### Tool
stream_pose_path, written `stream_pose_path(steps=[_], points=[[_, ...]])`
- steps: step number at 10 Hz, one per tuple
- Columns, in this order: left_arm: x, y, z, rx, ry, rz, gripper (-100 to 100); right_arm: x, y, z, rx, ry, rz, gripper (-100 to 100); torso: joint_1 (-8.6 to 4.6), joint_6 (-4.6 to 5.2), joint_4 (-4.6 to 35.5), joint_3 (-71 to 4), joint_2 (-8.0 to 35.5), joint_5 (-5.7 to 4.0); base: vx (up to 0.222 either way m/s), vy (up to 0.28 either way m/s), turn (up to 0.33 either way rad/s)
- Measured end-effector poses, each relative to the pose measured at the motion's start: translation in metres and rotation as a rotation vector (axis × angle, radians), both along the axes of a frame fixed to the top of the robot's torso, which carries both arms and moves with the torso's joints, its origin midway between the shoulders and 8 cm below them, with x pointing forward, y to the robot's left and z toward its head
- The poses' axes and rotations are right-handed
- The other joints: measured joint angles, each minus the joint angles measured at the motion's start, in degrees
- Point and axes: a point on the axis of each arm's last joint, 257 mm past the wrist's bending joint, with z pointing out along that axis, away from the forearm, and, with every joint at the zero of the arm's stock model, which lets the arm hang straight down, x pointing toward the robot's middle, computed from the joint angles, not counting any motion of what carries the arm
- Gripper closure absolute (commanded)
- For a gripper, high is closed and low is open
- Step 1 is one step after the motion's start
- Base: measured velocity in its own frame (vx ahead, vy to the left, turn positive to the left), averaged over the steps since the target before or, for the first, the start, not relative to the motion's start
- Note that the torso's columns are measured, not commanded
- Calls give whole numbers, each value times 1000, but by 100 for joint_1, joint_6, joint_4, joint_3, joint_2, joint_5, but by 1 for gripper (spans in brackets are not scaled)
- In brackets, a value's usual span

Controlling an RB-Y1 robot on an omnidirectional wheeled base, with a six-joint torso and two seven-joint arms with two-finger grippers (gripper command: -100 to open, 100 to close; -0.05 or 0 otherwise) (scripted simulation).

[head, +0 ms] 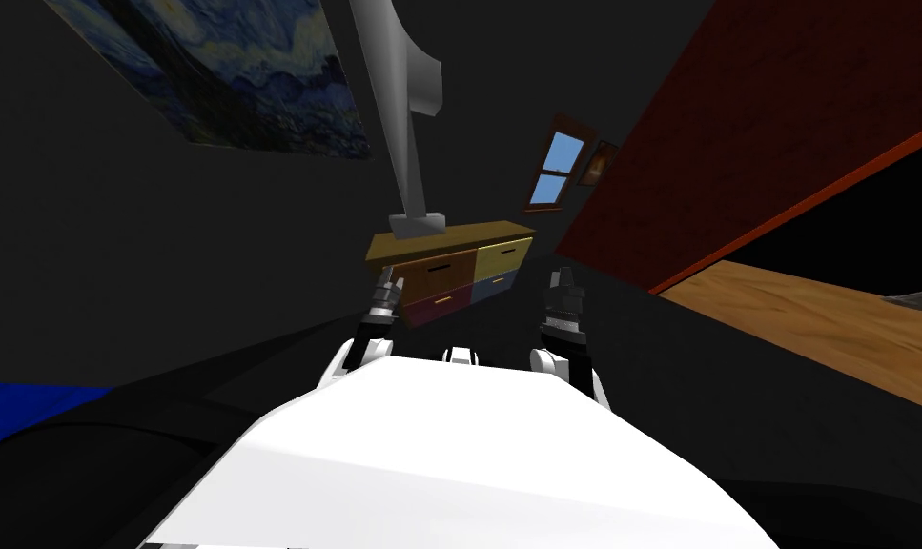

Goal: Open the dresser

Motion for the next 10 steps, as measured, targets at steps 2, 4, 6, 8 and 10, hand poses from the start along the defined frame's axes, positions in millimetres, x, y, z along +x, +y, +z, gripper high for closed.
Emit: stream_pose_path(steps=[2,4,6,8,10], points=[[8,12,-14,-12,35,17,-100,0,0,0,0,0,0,0,5,0,-1,-2,-4,2,145,-62,57],[12,23,-30,-26,69,35,-100,0,0,0,0,0,0,0,-5,1,0,0,1,-1,115,-74,51],[20,31,-50,-46,107,55,-100,0,0,0,0,0,0,0,-13,0,1,2,2,-3,159,-114,87],[24,43,-72,-71,152,81,-100,0,0,0,0,0,0,0,-4,1,-5,-10,-13,-1,171,-112,70],[26,56,-92,-93,196,105,-100,0,0,0,0,0,0,0,7,0,0,1,1,2,158,-93,65]])
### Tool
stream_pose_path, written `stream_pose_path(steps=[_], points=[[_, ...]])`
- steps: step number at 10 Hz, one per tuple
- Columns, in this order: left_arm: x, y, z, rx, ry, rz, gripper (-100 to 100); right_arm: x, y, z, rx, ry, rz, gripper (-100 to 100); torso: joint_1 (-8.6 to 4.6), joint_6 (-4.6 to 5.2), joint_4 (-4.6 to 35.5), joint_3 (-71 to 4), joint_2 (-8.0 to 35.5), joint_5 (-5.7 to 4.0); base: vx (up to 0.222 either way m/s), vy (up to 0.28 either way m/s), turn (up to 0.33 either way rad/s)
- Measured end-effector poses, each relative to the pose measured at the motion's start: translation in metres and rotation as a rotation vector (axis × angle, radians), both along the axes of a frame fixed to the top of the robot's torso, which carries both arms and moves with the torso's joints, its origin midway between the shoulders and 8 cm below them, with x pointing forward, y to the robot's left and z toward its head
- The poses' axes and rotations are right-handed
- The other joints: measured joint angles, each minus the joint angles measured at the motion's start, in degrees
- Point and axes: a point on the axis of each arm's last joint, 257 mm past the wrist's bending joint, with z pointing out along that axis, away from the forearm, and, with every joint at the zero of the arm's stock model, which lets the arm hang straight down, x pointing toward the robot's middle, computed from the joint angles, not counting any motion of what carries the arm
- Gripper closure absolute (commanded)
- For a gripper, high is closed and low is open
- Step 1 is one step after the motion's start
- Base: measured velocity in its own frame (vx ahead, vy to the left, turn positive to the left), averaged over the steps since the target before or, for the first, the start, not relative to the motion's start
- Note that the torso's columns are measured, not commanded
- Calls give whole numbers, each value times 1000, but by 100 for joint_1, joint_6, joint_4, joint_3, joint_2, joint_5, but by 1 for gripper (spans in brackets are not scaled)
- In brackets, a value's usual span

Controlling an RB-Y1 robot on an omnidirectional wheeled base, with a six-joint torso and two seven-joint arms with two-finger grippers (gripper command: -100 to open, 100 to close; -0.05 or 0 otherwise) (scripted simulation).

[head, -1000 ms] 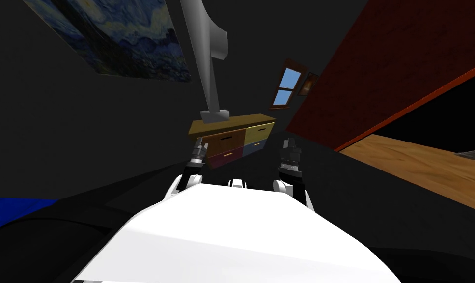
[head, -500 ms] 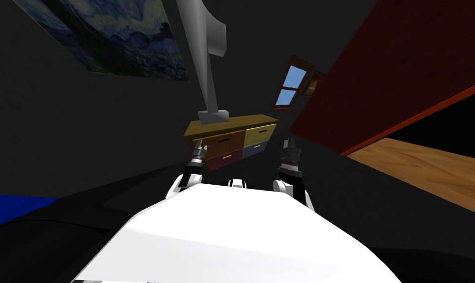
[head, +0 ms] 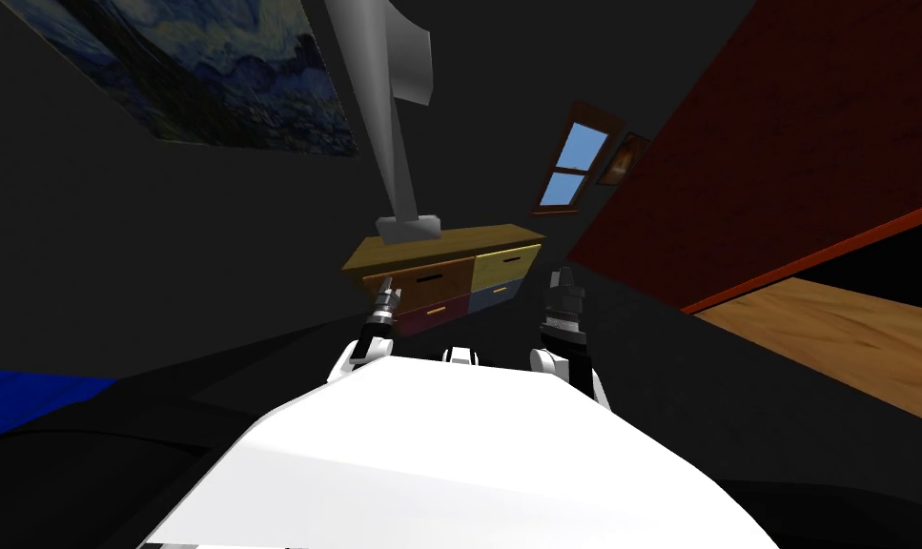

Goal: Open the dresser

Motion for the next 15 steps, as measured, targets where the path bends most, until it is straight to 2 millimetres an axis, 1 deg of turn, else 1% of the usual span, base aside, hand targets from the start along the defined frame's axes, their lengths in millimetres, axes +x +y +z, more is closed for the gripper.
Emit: stream_pose_path(steps=[1,2,4,8,10,12,15], points=[[3,6,-5,-8,13,8,-100,0,0,0,0,0,0,0,-4,1,3,6,11,-1,121,-83,58],[6,10,-14,-17,32,18,-100,0,0,0,0,0,0,0,-5,1,4,8,12,-1,119,-83,62],[8,22,-29,-32,66,37,-100,0,0,0,0,0,0,0,-14,0,1,2,4,-4,124,-105,62],[11,43,-68,-80,139,82,-100,0,0,0,0,0,0,0,-13,0,-2,-4,-6,-3,143,-94,68],[9,52,-86,-115,172,106,-100,0,0,0,0,0,0,0,-8,1,0,1,1,-2,149,-106,73],[9,55,-111,-177,210,136,-100,0,0,0,0,0,0,0,-10,2,0,-1,0,-3,127,-100,55],[6,49,-131,-249,237,160,-100,0,0,0,0,0,0,0,4,0,5,11,17,1,47,-43,18]])
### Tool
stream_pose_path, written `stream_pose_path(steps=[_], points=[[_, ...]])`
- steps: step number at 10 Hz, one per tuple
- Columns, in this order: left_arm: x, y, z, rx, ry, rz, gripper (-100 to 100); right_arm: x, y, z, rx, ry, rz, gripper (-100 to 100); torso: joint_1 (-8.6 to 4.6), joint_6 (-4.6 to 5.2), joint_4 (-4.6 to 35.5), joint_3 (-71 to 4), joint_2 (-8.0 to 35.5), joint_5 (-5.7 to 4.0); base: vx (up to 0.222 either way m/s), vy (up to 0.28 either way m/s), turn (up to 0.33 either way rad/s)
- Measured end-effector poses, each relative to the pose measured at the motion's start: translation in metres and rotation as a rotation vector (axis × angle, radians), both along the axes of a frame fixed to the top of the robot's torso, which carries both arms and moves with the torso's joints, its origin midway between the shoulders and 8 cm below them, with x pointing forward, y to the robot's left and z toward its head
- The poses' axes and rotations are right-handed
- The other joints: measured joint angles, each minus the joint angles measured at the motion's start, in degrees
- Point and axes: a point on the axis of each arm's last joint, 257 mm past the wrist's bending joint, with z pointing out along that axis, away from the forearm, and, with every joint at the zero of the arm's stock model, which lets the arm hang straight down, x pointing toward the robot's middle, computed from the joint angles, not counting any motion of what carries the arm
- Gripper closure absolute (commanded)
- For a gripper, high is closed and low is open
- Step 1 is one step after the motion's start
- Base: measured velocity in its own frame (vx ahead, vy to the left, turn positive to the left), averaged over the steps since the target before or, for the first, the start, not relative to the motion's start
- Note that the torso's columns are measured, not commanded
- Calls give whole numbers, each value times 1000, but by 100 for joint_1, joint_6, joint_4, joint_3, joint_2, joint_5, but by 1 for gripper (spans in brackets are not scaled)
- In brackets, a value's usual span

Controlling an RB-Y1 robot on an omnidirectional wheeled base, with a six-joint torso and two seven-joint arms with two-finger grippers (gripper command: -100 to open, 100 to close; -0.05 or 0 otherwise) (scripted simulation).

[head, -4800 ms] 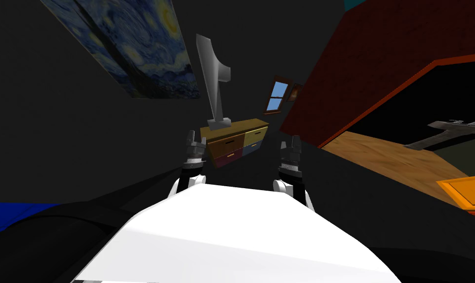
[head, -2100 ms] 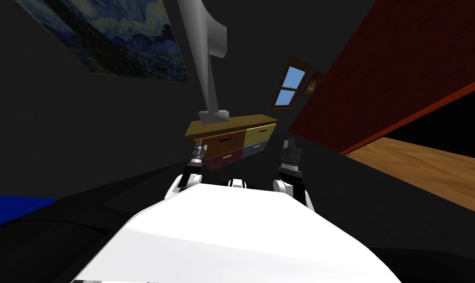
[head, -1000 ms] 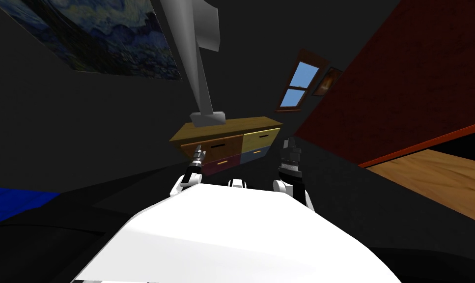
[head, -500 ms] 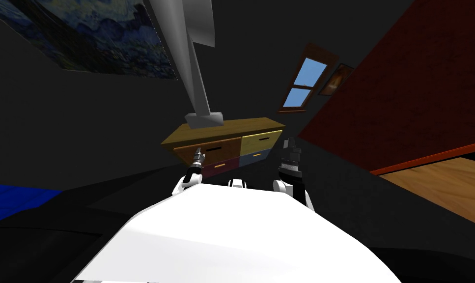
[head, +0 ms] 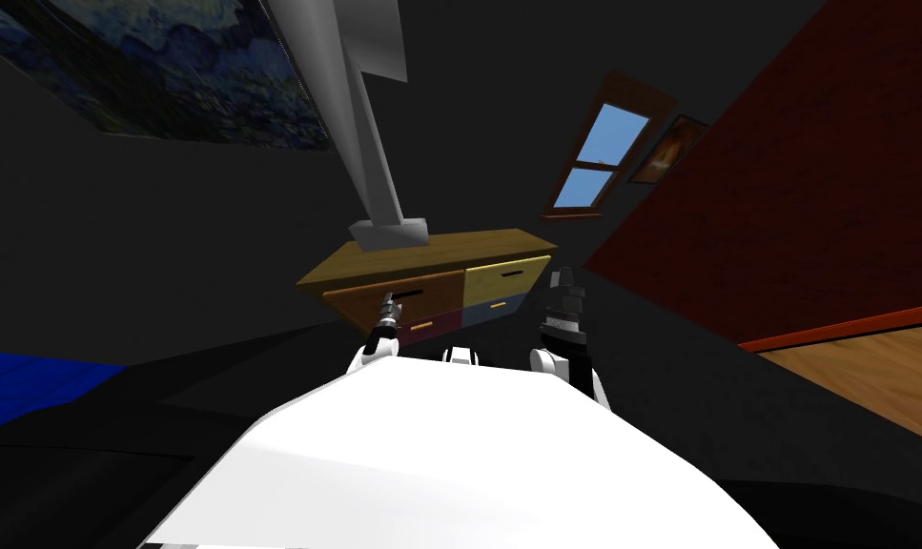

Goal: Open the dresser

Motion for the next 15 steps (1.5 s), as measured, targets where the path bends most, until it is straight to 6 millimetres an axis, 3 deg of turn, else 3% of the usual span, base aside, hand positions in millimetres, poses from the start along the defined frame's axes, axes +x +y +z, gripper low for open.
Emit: stream_pose_path(steps=[1,2,8,9,15], points=[[0,0,-1,-2,1,1,-100,0,0,0,0,0,0,0,1,0,-1,-1,-2,0,0,0,0],[0,0,-1,-2,1,1,100,0,0,0,0,0,0,0,-3,0,-2,-5,-7,-1,0,0,0],[-5,-2,4,0,2,-3,100,0,0,0,0,0,0,0,-22,0,-4,-10,-16,-6,-134,-69,8],[-6,-2,4,0,3,-3,-100,0,0,0,0,0,0,0,2,0,-13,-29,-50,0,-11,-10,-3],[-3,20,18,64,10,-17,-100,0,0,0,0,0,0,0,-11,0,-10,-22,-36,-3,96,33,-6]])
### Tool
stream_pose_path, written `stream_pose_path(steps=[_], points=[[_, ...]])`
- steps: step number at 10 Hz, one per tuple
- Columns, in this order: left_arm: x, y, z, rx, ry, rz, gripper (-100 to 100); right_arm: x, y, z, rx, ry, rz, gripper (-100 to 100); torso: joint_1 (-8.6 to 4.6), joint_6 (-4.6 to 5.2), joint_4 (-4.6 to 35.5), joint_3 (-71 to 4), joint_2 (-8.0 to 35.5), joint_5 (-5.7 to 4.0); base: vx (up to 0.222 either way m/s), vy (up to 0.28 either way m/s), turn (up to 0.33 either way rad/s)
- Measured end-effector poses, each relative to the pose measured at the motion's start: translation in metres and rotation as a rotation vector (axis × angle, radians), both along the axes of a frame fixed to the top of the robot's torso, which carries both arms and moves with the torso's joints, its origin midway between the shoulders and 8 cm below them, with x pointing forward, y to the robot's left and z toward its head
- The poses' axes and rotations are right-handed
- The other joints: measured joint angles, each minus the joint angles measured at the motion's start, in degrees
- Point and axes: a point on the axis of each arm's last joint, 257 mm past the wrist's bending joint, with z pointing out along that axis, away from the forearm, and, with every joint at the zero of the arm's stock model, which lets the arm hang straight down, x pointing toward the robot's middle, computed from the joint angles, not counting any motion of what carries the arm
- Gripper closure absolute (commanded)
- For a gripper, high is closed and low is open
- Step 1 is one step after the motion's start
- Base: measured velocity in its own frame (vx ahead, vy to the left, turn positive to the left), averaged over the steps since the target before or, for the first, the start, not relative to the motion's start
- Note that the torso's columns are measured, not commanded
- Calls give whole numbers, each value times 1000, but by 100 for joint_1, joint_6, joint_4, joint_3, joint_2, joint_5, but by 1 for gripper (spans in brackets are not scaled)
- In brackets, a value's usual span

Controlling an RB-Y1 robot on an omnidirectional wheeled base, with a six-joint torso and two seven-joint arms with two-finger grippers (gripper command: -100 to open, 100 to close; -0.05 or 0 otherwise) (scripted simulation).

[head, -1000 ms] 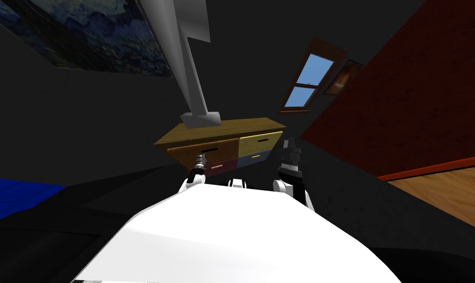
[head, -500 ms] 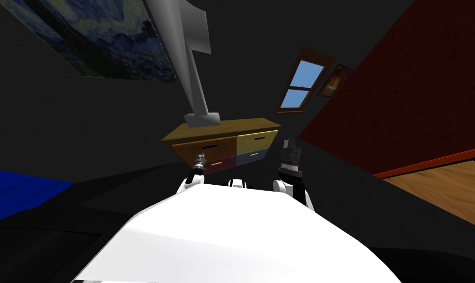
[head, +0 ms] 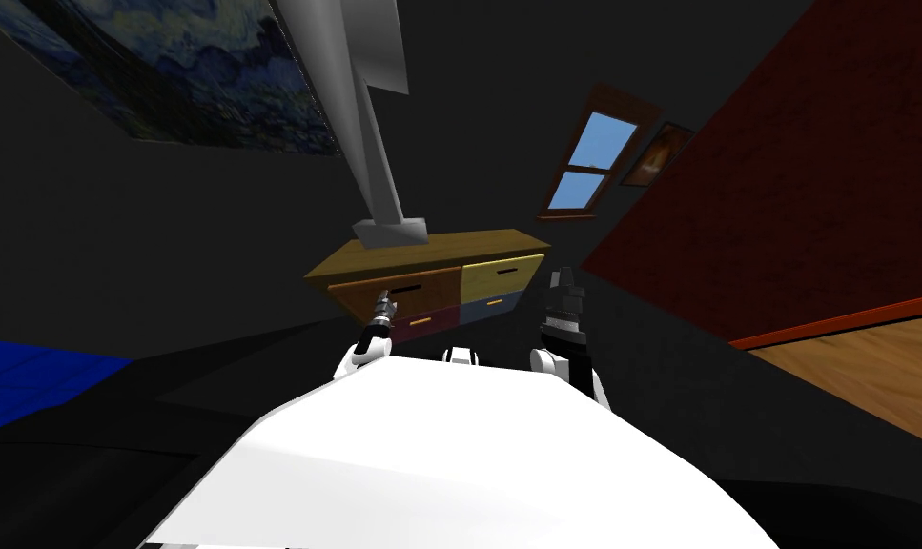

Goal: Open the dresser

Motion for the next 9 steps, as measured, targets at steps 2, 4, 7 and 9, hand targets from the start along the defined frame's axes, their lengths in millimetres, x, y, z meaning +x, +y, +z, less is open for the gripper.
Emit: stream_pose_path(steps=[2,4,7,9], points=[[1,0,-3,-16,7,8,-100,0,0,0,0,0,0,0,-14,0,3,8,14,-3,135,24,-4],[1,-8,-11,-57,10,20,-100,0,0,0,0,0,0,0,-2,0,13,30,49,-1,35,24,-2],[5,16,-12,-36,12,59,-100,0,0,0,0,0,0,0,-3,-3,13,29,46,-1,-109,11,-299],[7,45,-8,-14,12,105,-100,0,0,0,0,0,0,0,3,-5,6,13,21,0,-140,25,-266]])
